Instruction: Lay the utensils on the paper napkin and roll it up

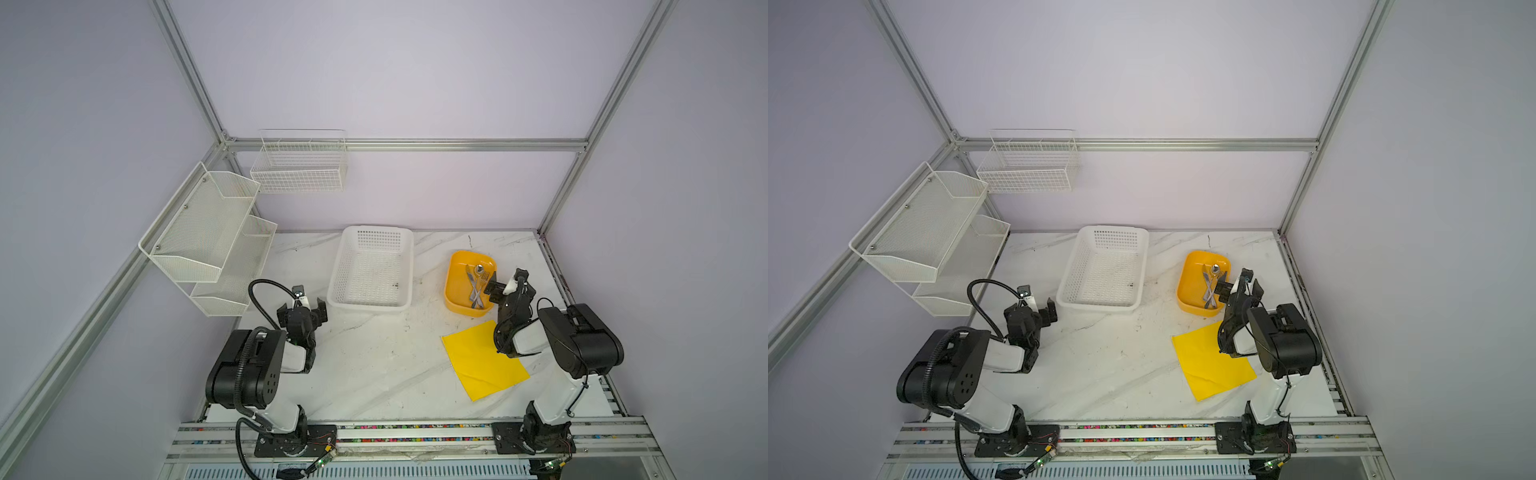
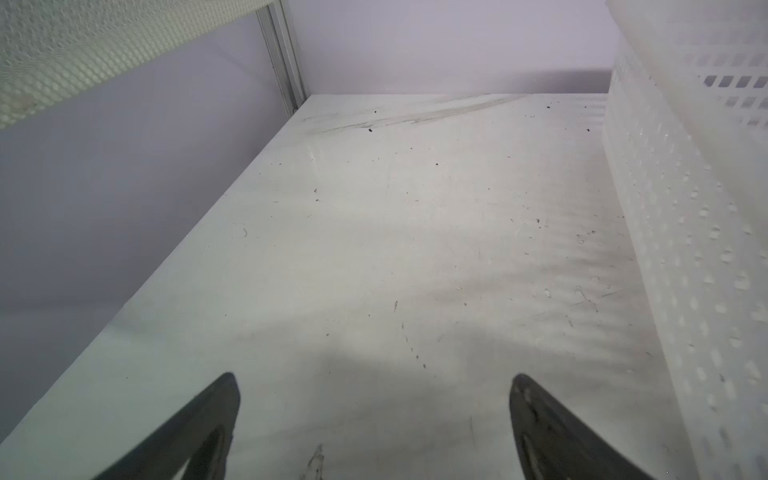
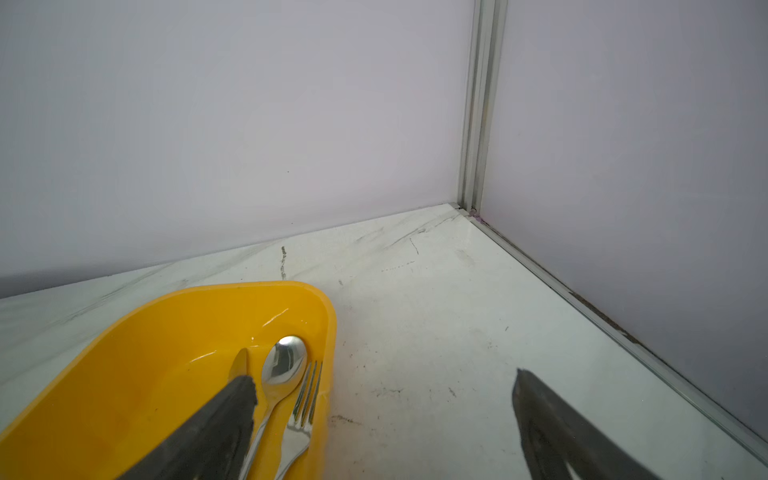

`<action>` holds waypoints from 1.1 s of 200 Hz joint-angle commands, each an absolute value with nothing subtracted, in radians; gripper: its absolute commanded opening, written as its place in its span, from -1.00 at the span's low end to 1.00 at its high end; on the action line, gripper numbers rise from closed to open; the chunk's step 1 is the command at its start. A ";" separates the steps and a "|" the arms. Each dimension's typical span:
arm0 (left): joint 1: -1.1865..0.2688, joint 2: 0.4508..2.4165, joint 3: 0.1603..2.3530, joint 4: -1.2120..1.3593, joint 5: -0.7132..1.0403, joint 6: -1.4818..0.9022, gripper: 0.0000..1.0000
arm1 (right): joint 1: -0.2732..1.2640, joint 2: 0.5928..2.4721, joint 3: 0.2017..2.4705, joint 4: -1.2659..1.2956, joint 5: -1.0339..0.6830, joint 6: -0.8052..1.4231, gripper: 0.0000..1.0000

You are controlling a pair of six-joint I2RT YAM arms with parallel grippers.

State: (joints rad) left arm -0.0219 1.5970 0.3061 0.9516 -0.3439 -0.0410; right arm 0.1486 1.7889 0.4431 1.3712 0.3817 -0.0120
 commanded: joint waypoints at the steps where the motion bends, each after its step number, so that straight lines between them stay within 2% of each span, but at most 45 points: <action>1: -0.018 1.575 0.366 0.978 -0.343 -0.047 0.99 | 0.144 1.790 0.448 1.388 0.397 -0.012 0.95; 220: -0.021 1.576 0.365 0.978 -0.334 -0.036 0.99 | 0.144 1.791 0.443 1.401 0.403 -0.027 0.95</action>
State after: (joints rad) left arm -0.0219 1.5970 0.3061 0.9516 -0.3428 -0.0406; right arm 0.1486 1.7893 0.4431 1.3720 0.3832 -0.0128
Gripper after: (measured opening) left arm 0.995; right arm 0.975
